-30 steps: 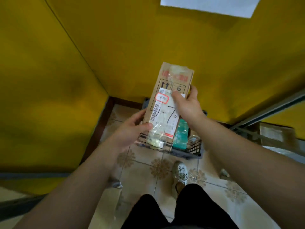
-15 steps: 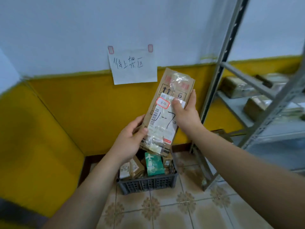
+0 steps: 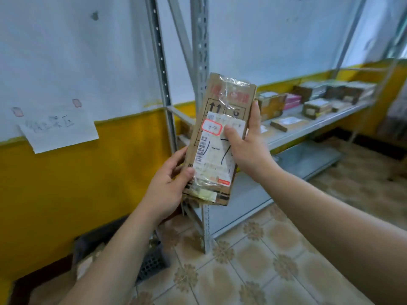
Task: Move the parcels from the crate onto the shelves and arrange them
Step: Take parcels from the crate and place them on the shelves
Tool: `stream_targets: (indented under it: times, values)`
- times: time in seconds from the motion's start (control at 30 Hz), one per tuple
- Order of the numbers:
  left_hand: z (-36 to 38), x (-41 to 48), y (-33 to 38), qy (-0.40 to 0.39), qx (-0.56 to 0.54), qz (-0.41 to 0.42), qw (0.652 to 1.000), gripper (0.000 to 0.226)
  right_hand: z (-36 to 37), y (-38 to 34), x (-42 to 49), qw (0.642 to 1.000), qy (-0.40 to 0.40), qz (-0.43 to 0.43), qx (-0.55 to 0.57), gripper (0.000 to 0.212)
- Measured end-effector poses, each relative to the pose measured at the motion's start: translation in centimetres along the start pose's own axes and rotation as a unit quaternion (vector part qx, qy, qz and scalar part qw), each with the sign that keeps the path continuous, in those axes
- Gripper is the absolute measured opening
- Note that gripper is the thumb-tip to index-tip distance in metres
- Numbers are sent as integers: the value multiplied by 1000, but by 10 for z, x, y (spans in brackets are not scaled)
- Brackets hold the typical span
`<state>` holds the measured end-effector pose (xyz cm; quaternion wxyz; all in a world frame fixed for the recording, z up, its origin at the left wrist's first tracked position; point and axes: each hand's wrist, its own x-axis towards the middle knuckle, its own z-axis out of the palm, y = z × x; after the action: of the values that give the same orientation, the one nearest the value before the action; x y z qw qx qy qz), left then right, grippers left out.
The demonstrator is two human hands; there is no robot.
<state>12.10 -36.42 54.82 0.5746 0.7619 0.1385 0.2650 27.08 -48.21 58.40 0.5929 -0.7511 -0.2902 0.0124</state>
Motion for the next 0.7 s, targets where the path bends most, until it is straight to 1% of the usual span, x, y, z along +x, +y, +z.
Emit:
stream_targets:
  times: [0.13, 0.3, 0.47, 0.7]
  values:
    - [101, 7, 21, -79, -33, -17, 996, 43, -104, 33, -13, 997, 65, 42, -17, 86]
    - [199, 30, 38, -173, -68, -45, 982, 41, -208, 63, -17, 986, 143, 82, -7, 81]
    - [279, 70, 36, -230, -73, -54, 969, 40, -274, 109, 8, 975, 193, 112, -6, 81]
    - [379, 162, 19, -282, -82, -63, 954, 45, -345, 171, 86, 962, 232, 143, -11, 80]
